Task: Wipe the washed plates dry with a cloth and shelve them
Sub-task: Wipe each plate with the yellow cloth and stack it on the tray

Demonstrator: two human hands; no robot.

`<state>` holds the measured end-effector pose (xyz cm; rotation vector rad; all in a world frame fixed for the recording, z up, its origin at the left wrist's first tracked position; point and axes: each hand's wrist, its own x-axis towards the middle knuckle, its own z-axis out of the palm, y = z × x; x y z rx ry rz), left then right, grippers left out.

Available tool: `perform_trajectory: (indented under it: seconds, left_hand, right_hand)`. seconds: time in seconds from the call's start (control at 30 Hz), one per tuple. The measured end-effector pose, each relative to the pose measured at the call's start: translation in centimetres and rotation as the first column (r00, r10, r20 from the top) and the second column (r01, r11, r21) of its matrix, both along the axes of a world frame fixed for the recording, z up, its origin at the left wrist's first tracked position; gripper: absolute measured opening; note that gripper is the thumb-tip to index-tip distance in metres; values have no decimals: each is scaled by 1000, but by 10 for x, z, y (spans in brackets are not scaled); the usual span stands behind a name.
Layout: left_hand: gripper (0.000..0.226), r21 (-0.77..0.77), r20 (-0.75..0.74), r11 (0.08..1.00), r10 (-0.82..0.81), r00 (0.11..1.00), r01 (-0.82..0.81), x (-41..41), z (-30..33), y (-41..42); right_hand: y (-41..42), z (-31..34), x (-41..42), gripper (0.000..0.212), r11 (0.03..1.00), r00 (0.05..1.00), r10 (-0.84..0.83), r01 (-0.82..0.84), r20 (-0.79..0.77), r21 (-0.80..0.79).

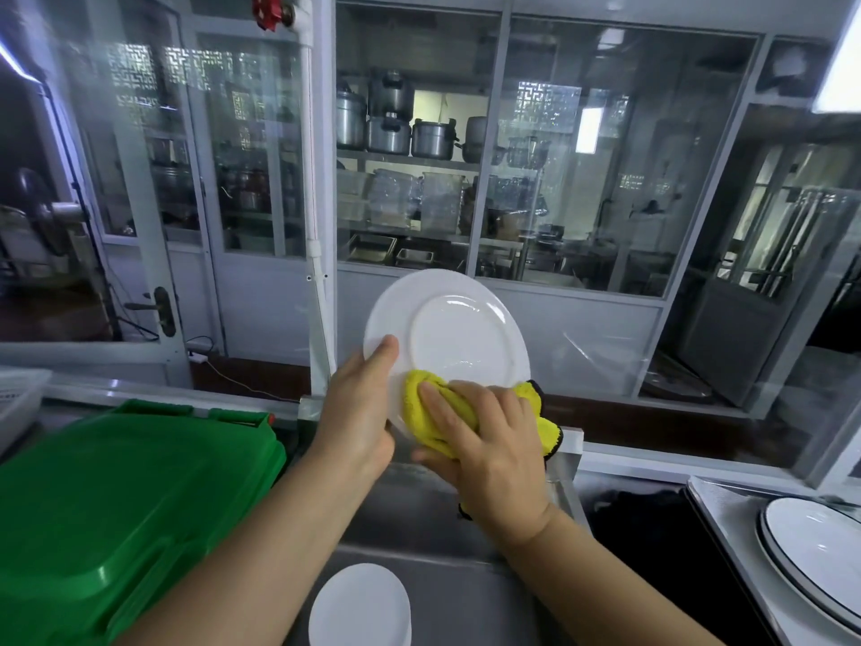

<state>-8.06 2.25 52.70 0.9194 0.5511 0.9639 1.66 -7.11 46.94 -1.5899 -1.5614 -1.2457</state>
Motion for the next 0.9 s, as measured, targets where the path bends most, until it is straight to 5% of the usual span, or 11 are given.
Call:
perform_trajectory:
  seconds: [0.23, 0.43, 0.67, 0.9]
  left_hand:
    - [13, 234, 15, 972, 30, 999, -32, -13, 2, 0]
    - [18, 229, -41, 973, 46, 998, -36, -3, 0, -5]
    - [19, 219, -12, 974, 61, 998, -57, -14, 10, 5]
    - [22, 304, -88, 952, 16, 996, 12, -19, 13, 0]
  right_hand:
    - [-11, 25, 40, 45, 987, 929, -140, 160, -344, 31]
    - [6, 61, 12, 50, 991, 977, -133, 131, -164, -24]
    - [-10, 10, 12, 36, 999, 999, 20, -19, 45, -36]
    - [-19, 33, 52, 37, 996, 993, -91, 92, -77, 9]
